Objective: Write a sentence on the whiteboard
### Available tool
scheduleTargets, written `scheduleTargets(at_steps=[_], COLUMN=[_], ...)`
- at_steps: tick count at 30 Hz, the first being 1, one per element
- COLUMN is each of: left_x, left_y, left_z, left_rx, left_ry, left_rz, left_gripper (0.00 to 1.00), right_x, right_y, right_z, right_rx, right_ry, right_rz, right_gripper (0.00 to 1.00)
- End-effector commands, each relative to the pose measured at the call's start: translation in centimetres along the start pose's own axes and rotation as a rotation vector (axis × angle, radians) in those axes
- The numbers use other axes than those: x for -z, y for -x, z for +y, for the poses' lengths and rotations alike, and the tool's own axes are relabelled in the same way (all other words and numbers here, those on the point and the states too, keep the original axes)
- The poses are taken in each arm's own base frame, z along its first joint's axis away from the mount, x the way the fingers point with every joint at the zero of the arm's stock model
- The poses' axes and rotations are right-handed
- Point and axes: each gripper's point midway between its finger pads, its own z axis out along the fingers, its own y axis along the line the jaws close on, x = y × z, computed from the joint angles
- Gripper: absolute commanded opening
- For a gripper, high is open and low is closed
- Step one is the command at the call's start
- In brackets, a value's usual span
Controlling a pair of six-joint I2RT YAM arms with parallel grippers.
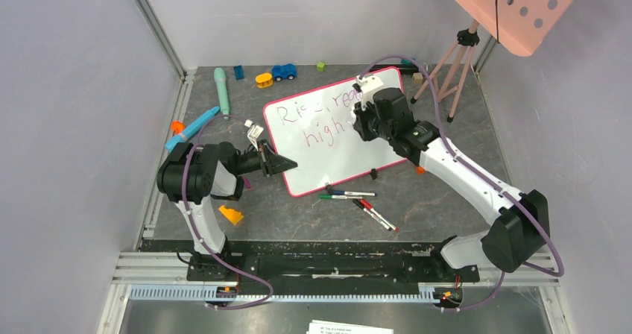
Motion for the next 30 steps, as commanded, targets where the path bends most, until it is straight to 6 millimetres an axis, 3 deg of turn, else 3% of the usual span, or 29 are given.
scheduleTargets(at_steps=[1,20,30], left_x=[-0.1,-0.1,-0.1], left_y=[-0.6,-0.6,-0.6], left_z=[-1.4,-1.4,-1.4], left_rx=[-0.192,-0.19,-0.191], left_ry=[-0.092,-0.093,-0.092], left_rz=[0.041,0.042,0.041], left_gripper=[0.07,0.07,0.07], right_x=[-0.1,-1.8,-1.3], right_y=[2.4,1.0,0.7], right_z=[-0.3,0.1,-2.2], right_rx=[0.007,0.008,-0.004], right_ry=[-0.006,0.015,-0.108], right_rz=[-0.054,-0.015,0.001], right_gripper=[0.0,0.0,0.0])
